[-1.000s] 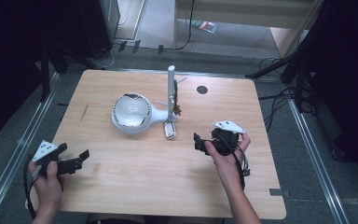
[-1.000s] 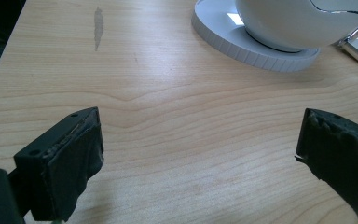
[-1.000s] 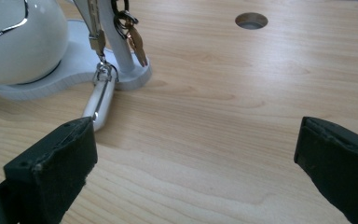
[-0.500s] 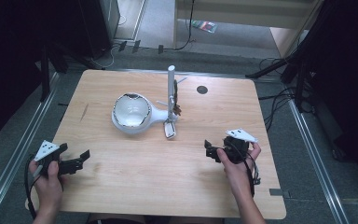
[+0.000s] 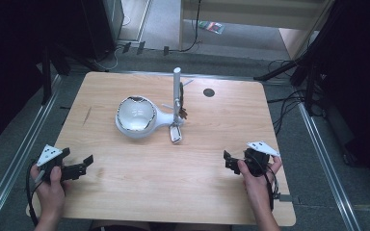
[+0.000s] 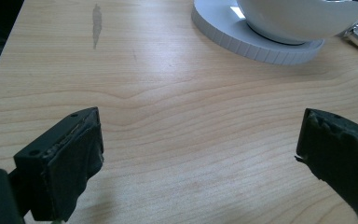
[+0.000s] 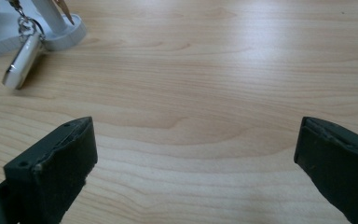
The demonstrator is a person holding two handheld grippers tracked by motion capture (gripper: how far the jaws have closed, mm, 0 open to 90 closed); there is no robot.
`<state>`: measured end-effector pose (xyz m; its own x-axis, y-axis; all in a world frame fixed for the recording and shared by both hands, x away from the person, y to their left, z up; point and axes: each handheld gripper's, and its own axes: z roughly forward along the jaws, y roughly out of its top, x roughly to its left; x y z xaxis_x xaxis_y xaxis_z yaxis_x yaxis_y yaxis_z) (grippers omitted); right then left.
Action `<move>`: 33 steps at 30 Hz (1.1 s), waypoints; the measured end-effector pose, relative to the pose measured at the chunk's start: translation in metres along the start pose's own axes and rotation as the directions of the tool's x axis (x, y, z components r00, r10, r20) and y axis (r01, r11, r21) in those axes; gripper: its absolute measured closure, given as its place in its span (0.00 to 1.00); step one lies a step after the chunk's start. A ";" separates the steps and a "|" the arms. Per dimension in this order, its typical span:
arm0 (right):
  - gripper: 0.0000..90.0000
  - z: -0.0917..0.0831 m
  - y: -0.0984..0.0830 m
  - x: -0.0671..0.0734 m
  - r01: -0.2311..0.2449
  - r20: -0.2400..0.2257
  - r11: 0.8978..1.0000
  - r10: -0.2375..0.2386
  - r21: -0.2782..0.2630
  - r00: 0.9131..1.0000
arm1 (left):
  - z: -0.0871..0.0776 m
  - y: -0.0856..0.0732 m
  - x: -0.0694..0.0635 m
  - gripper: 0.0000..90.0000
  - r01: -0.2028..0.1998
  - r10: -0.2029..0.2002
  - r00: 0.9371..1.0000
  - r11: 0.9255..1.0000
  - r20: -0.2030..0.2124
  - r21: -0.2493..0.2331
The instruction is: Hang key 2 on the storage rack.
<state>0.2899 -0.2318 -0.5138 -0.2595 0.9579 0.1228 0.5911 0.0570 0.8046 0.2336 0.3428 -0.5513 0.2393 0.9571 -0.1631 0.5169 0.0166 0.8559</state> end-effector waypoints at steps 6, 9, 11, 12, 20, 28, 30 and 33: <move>0.00 -0.002 -0.012 -0.010 0.010 0.016 1.000 -0.010 0.007 1.000 | 0.000 0.000 0.000 0.01 -0.004 0.004 1.000 1.000 -0.005 0.001; 0.00 -0.004 -0.018 -0.015 0.014 0.020 1.000 -0.015 0.007 1.000 | 0.000 0.000 -0.001 0.01 -0.005 0.005 1.000 1.000 -0.007 0.001; 0.00 -0.006 -0.022 -0.019 0.014 0.026 1.000 -0.015 0.010 1.000 | 0.000 0.000 -0.001 0.01 -0.006 0.006 1.000 1.000 -0.009 0.001; 0.00 -0.007 -0.024 -0.022 0.011 0.030 1.000 -0.011 0.012 0.999 | 0.000 0.000 -0.001 0.01 -0.006 0.006 1.000 1.000 -0.009 0.003; 0.00 -0.016 -0.035 -0.040 -0.001 0.046 1.000 0.001 0.002 0.999 | 0.000 0.000 -0.002 0.01 -0.009 0.009 1.000 1.000 -0.018 0.003; 0.00 -0.023 -0.042 -0.054 -0.004 0.059 1.000 0.004 -0.003 0.998 | 0.000 0.000 -0.002 0.01 -0.008 0.008 1.000 1.000 -0.020 0.004; 0.00 -0.024 -0.044 -0.057 0.002 0.061 1.000 -0.001 -0.005 0.998 | 0.000 0.000 -0.002 0.01 -0.007 0.007 1.000 1.000 -0.020 0.003; 0.00 -0.026 -0.047 -0.063 -0.008 0.065 1.000 0.007 0.001 0.998 | 0.000 0.000 -0.002 0.01 -0.011 0.011 1.000 1.000 -0.022 0.004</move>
<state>0.2580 -0.3018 -0.5442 -0.2048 0.9746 0.0908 0.5942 0.0501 0.8028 0.2335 0.3408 -0.5512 0.2268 0.9634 -0.1432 0.5174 0.0054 0.8557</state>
